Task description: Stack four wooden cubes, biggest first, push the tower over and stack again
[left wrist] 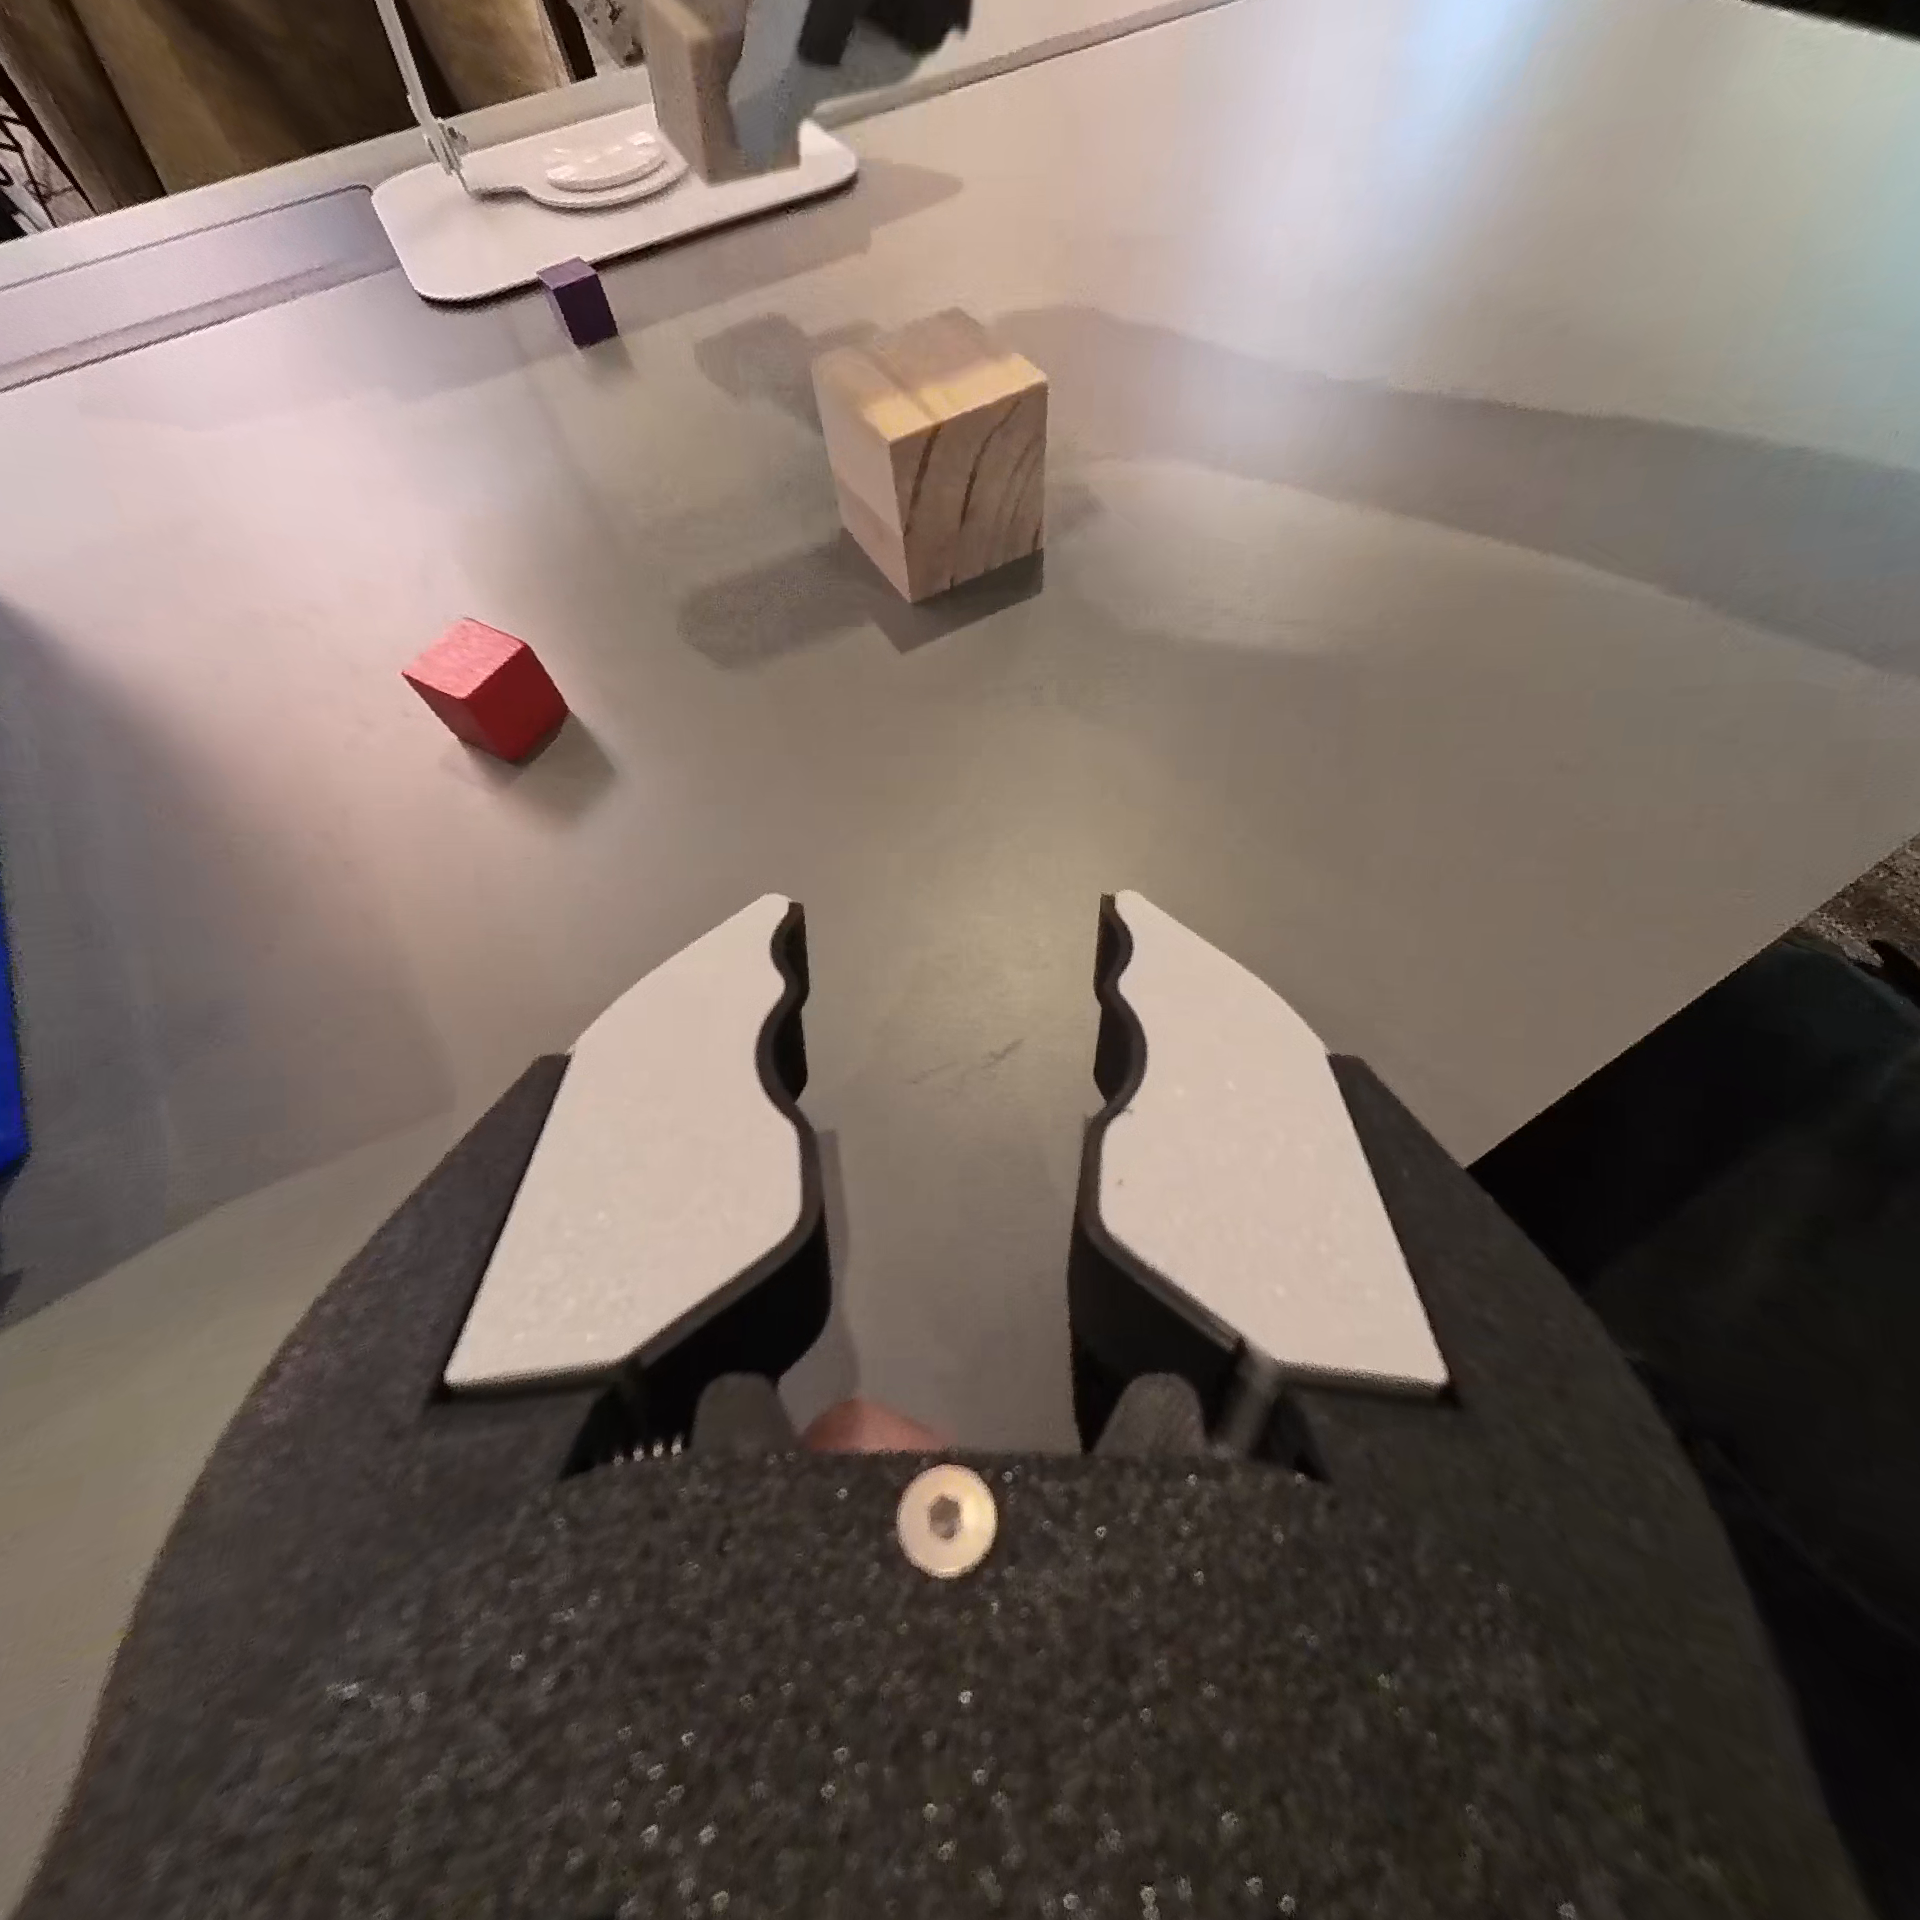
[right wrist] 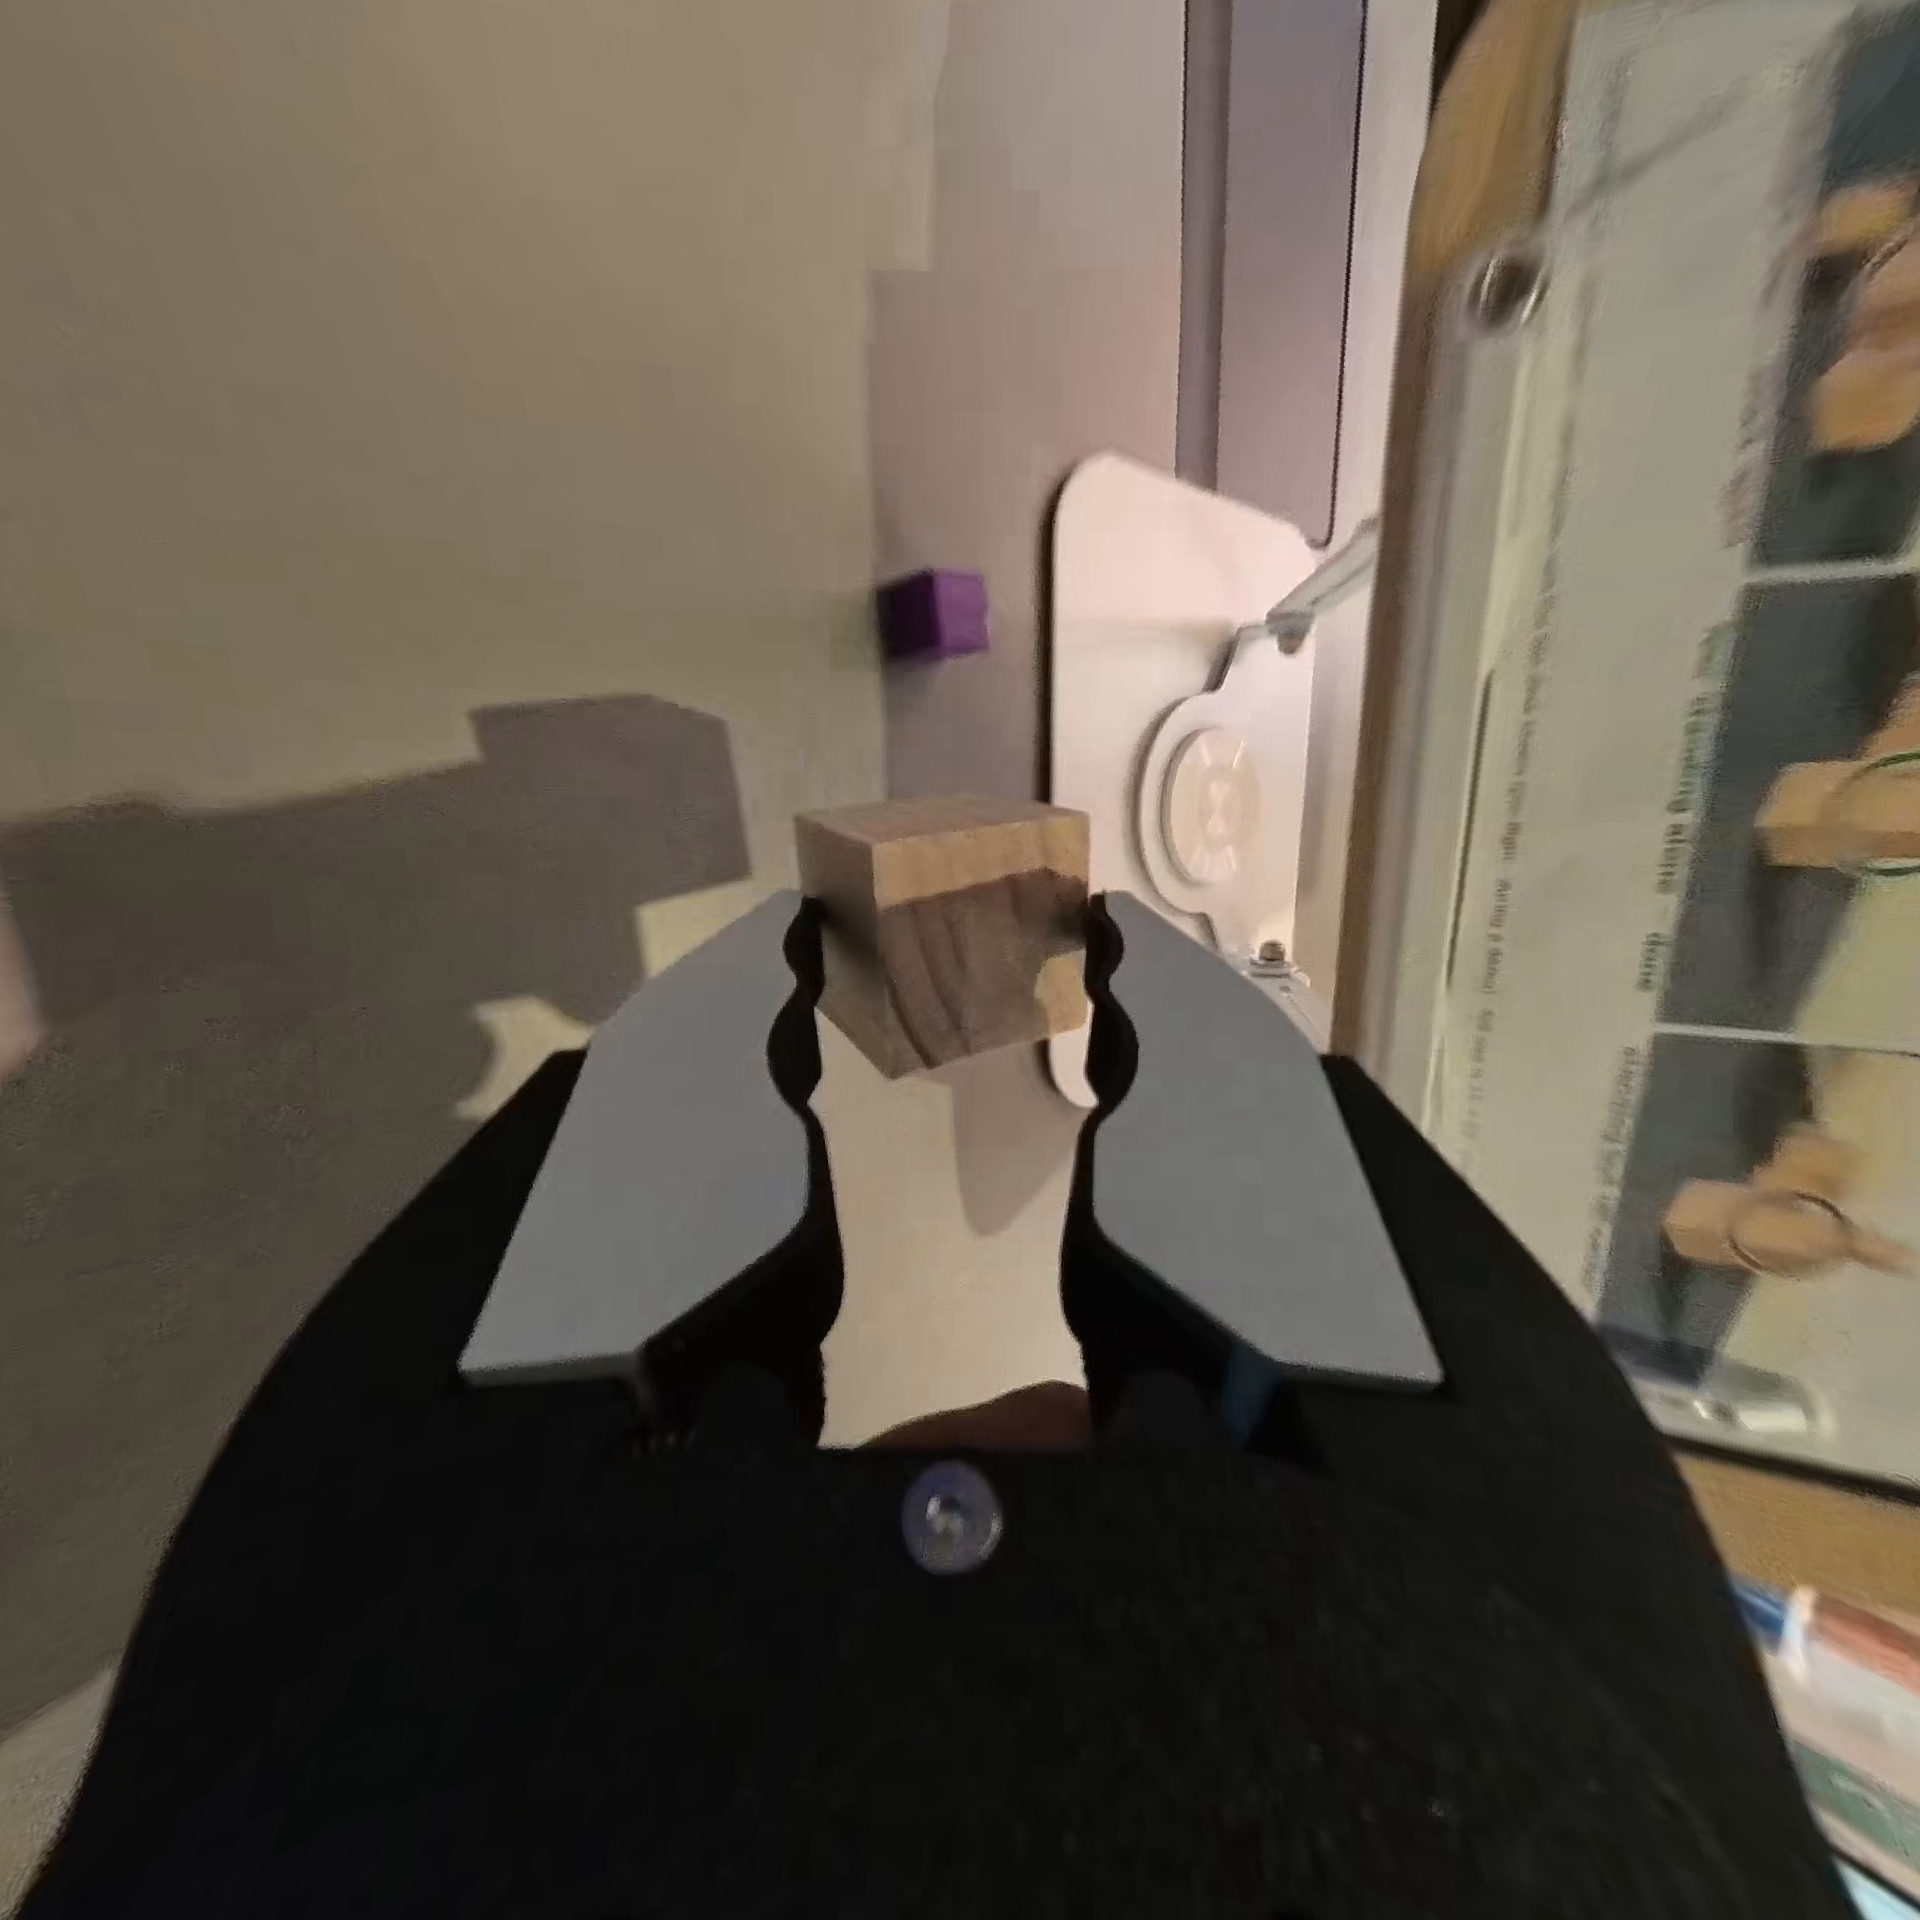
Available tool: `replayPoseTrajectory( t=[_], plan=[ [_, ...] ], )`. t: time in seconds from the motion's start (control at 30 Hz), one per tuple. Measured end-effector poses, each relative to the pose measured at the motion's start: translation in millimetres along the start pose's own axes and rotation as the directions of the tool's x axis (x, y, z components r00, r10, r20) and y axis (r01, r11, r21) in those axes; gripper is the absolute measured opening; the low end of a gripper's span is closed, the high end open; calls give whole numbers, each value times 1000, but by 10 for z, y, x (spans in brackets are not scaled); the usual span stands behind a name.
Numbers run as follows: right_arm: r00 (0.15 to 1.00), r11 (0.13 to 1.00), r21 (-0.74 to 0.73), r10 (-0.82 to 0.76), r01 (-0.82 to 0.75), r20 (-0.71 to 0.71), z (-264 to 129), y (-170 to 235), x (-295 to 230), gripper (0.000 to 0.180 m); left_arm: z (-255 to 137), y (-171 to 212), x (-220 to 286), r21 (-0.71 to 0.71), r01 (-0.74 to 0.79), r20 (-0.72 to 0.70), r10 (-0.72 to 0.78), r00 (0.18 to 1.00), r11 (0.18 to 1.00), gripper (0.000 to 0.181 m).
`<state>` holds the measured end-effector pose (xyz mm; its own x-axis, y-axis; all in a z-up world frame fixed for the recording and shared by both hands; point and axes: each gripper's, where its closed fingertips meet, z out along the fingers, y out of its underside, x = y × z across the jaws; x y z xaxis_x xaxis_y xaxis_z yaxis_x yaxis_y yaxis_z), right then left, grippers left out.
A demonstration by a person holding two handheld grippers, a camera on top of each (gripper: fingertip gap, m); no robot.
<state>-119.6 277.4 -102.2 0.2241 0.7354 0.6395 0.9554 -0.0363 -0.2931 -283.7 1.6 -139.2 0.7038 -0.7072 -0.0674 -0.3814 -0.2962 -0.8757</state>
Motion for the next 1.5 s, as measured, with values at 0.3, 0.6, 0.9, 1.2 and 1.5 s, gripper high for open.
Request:
replayPoseTrajectory(
  t=[0.3, 0.6, 0.9, 1.2, 1.5],
  plan=[
    [973, 1000, 4, 29, -31, 228, -865, -414, -1058, 48, 68, 12, 35, -20, -21, 7, 21, 1000, 1000, 53],
    [964, 991, -106, 103, -79, 247, -722, -377, -1209, 48, 111, 20, 77, -32, -51, 8, 52, 999, 998, 53],
    [978, 978, 75, 187, -194, 93, -1434, -469, -918, 54, 120, 55, 4, -50, -37, 11, 37, 999, 998, 56],
    [801, 700, 402, 572, -590, 177, -2183, 10, -2263, 47, 87, -140, -484, -112, -77, -31, 74, 997, 991, 55],
    [796, 706, 375, 569, -601, 206, -2375, 189, -2894, 47, 772, -248, -1285, -414, -358, -86, 355, 931, 837, 51]
  ],
)
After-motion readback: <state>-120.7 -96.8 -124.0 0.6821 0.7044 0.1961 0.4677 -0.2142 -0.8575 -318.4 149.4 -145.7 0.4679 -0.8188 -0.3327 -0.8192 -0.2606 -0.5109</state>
